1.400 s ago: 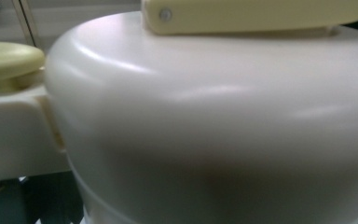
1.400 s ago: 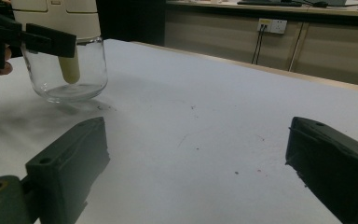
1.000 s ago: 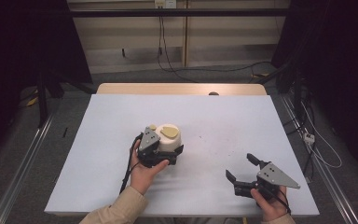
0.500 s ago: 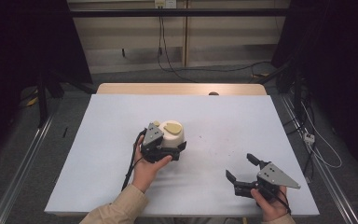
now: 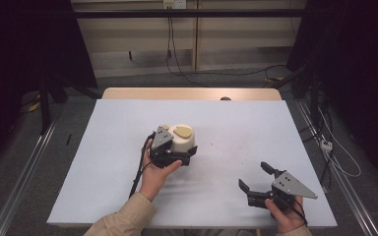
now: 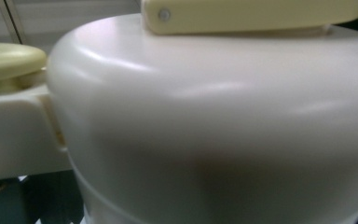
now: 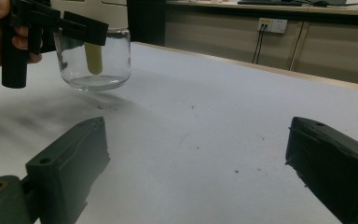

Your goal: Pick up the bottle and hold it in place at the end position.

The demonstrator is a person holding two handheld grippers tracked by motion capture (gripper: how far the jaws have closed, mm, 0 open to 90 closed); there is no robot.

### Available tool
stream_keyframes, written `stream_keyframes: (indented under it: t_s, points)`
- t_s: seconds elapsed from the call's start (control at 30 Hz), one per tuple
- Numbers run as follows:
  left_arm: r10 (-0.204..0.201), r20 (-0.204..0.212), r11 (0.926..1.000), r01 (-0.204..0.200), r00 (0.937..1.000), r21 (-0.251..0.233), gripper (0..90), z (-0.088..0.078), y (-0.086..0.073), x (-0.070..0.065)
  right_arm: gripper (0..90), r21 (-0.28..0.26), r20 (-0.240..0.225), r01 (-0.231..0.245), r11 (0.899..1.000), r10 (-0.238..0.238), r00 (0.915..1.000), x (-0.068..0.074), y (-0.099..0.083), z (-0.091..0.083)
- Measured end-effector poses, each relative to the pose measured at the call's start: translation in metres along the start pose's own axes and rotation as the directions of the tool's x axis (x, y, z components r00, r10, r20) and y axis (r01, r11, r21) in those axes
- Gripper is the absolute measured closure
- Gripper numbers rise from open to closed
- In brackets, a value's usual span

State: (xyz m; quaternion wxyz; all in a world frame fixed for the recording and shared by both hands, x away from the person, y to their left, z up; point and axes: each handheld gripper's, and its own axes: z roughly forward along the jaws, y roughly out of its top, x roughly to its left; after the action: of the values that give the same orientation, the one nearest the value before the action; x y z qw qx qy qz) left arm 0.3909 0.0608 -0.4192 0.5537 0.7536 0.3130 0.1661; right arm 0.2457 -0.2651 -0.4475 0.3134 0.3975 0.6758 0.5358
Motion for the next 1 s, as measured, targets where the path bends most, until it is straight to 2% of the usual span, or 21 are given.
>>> stream_keyframes:
  t_s: [0.27,0.53,0.83,1.0]
  points:
    - [-0.004,0.005,1.0000,0.004,1.0000,0.003,5.2,0.006,0.002,0.001,5.1,-0.003,0.002,0.000,1.000,0.000,1.0000,0.000,0.000,0.000]
    - [-0.026,0.002,0.9997,0.026,0.9997,-0.002,5.2,0.011,0.002,0.004,5.1,-0.005,-0.002,-0.001,1.000,0.001,1.0000,0.000,0.000,-0.001]
    - [0.004,-0.004,1.0000,-0.004,1.0000,0.008,5.1,0.017,0.004,0.004,5.1,-0.007,-0.003,-0.003,1.000,0.003,1.0000,0.000,0.000,-0.001]
    - [-0.004,-0.010,1.0000,0.004,0.9999,0.008,5.1,0.020,0.002,0.006,5.1,-0.007,-0.005,-0.004,1.000,0.004,1.0000,-0.001,0.000,-0.002]
